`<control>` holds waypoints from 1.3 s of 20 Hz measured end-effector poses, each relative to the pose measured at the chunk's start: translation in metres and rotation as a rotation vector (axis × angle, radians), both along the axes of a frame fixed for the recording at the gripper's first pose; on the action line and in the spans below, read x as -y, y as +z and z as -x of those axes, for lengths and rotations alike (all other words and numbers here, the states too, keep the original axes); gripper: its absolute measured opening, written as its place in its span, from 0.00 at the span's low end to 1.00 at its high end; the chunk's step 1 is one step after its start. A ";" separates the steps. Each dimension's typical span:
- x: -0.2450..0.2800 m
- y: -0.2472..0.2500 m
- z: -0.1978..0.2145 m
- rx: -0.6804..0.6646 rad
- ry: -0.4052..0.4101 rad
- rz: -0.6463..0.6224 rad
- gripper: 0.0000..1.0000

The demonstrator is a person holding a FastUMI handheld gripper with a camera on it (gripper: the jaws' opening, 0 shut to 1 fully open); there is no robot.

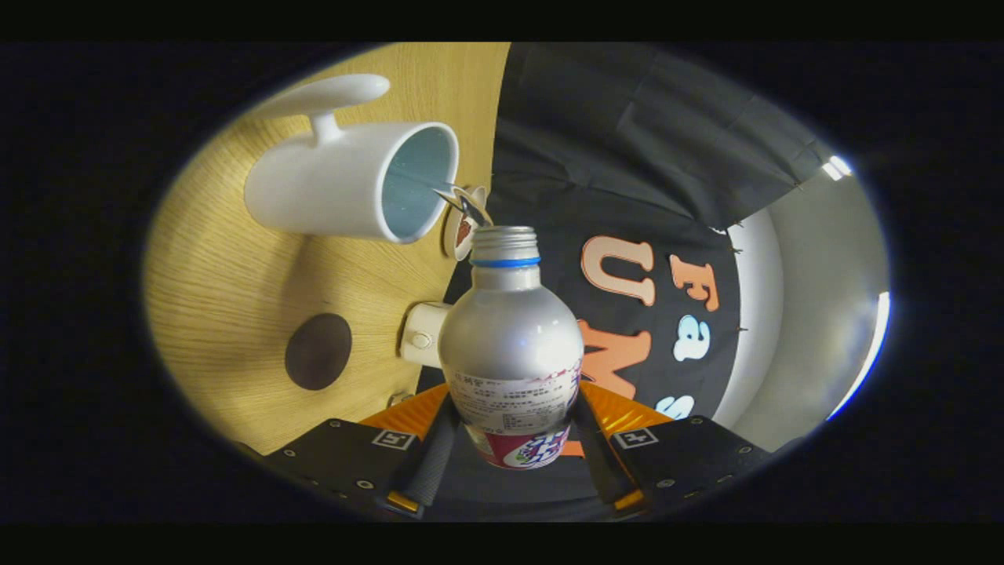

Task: Take the bottle from table, then pour the juice into the cup, finally place the bottle on the coaster

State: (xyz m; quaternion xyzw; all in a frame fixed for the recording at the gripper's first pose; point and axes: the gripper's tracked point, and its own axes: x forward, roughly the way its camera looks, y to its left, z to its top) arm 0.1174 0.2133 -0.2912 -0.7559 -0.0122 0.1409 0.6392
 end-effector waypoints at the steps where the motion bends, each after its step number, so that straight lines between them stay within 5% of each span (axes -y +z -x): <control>1: 0.000 0.001 0.000 0.001 0.002 0.004 0.76; 26: -0.006 0.016 -0.006 0.053 0.067 0.118 0.76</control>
